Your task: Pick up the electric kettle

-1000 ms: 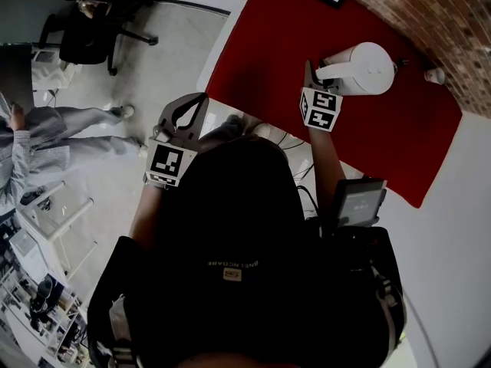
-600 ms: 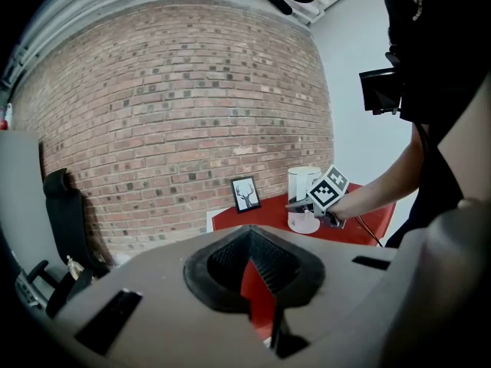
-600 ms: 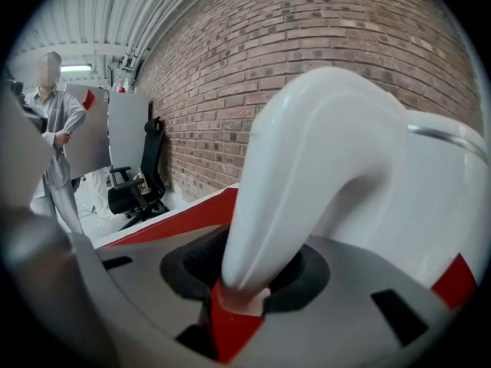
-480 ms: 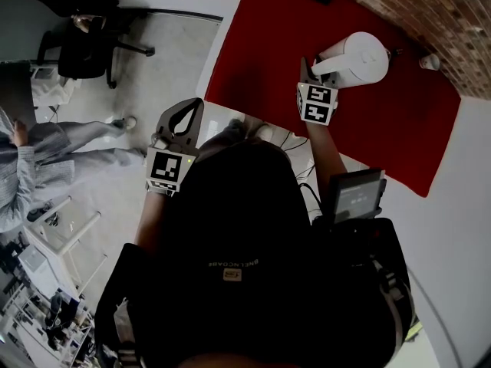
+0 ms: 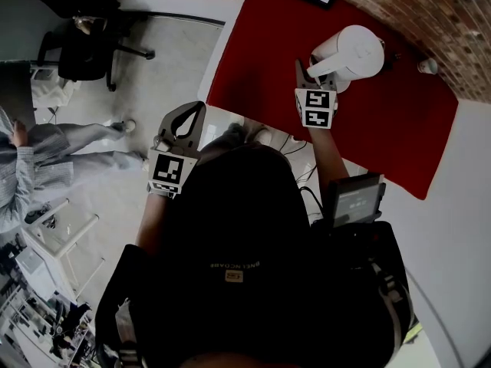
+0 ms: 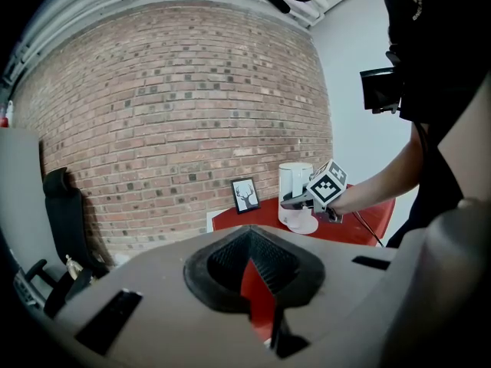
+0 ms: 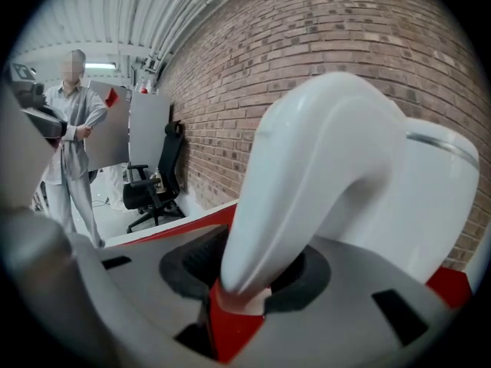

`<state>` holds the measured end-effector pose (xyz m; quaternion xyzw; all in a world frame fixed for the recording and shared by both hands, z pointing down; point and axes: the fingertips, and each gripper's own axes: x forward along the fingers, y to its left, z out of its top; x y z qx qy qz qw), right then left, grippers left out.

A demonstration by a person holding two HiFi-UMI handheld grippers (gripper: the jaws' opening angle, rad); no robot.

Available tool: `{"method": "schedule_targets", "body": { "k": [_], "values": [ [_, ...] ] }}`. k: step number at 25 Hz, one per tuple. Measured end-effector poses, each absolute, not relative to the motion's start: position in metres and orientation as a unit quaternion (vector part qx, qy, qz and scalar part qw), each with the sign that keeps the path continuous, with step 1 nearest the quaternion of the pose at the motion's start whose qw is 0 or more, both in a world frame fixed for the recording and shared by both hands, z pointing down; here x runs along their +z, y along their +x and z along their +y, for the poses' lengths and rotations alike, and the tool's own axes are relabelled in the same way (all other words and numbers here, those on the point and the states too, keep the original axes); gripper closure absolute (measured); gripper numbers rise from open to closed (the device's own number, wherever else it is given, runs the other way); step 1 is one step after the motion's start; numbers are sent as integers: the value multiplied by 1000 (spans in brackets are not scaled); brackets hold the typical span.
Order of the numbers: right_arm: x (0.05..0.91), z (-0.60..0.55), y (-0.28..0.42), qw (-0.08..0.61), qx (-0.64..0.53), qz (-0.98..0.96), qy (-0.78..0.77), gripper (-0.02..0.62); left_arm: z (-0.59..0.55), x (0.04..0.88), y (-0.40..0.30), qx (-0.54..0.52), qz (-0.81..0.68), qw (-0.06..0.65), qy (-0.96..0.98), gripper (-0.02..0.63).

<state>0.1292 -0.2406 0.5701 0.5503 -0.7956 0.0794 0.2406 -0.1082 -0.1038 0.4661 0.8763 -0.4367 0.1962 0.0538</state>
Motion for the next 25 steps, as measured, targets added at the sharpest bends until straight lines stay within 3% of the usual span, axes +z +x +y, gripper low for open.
{"method": "schedule_targets", "body": {
  "k": [25],
  "values": [
    [520,-248,54,257,58,-866,424,448,-117,456,-130,172,-458,48,871,600]
  ]
}}
